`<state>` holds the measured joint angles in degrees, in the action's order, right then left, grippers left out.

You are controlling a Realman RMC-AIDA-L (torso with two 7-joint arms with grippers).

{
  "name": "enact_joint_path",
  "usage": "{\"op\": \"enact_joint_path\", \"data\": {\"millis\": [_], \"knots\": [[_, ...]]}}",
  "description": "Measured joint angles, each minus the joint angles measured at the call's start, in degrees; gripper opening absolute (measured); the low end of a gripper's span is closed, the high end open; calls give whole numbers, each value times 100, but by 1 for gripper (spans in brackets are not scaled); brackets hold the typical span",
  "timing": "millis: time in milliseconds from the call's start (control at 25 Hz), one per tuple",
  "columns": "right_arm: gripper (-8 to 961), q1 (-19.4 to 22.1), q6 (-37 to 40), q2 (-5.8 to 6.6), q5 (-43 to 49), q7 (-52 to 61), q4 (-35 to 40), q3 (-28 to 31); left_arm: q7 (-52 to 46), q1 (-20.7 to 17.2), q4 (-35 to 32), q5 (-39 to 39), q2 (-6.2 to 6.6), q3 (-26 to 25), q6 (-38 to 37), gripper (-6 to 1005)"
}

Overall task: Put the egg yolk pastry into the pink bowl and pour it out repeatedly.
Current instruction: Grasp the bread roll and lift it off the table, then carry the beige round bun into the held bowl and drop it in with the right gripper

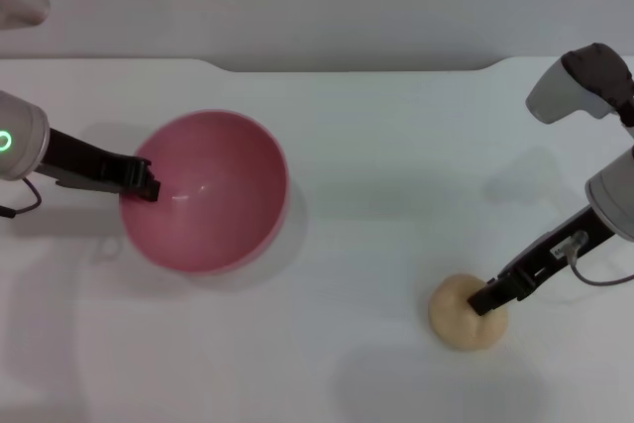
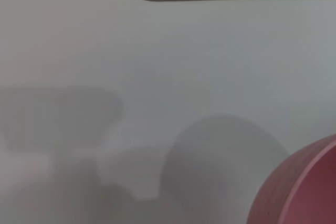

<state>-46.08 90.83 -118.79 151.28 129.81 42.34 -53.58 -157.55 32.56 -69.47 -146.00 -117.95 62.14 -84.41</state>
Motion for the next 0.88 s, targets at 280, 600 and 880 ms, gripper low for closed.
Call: {"op": "enact_joint_path", "data": {"millis": [280, 600, 880], "knots": [[175, 14, 165, 14, -379, -335, 246, 313, -14, 10, 105, -6, 8, 156, -44, -1], [69, 158, 803, 1, -2264, -760, 1780, 446, -256, 326, 471, -54, 1, 962, -67, -1], [65, 76, 796, -5, -2788, -1243, 1996, -120, -378, 588, 542, 55, -60, 1346, 0, -2]]}}
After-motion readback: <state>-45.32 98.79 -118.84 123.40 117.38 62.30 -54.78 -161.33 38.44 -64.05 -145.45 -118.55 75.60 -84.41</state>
